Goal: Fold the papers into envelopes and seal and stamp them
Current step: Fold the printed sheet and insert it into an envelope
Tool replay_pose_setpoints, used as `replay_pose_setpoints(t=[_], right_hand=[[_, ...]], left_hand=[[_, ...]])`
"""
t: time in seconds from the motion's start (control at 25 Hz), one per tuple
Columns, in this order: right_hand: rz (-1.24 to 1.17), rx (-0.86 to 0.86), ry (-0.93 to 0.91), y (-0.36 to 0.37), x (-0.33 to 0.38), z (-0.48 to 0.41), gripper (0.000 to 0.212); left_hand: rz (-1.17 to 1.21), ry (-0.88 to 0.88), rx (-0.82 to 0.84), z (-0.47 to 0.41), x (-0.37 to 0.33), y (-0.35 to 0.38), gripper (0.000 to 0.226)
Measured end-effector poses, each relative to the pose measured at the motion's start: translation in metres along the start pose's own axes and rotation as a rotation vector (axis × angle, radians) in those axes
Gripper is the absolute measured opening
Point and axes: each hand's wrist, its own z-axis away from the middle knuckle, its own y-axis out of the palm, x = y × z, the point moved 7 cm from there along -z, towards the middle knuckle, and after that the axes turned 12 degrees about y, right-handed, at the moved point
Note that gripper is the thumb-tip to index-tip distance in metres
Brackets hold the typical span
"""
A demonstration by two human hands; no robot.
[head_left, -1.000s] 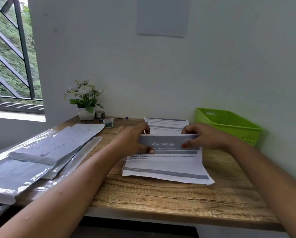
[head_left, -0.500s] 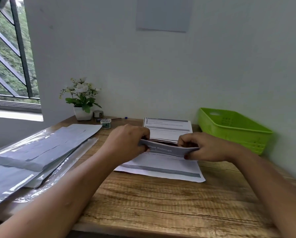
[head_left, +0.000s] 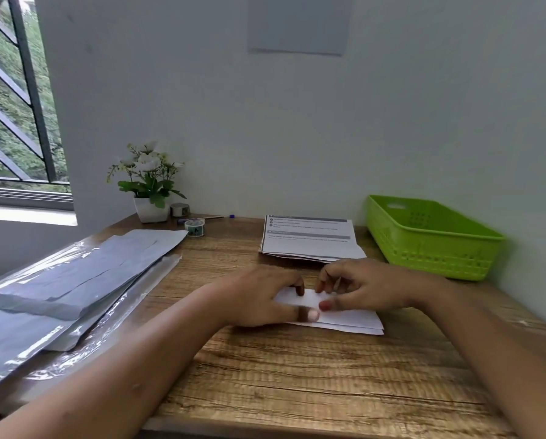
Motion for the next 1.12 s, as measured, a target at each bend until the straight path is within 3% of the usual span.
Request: replay_pose_setpoints(t=[0.16,0.24,0.52,1.12], right_hand=[[0.092,-0.072,-0.079,0.011,0.013,-0.009,0.046],[0.107,-0.046,-0.032,0.015,0.013,-0.008,0.056],[0.381,-0.173,0.089,0.022,0.024,0.015,0.058],[0.360,-0.256,0.476,0.015,-0.028,0.045,0.091]], left_hand=[[-0.020,-0.010,0.039,-0.005,0.006,0.015,0.056],[-0.088,-0.051,0.106,-0.005,0.009,0.023,0.060],[-0.083,-0.182,0.158,-0.002,0.017,0.024,0.069],[-0.110,-0.443,0.192,0.059,0.049,0.010,0.090]])
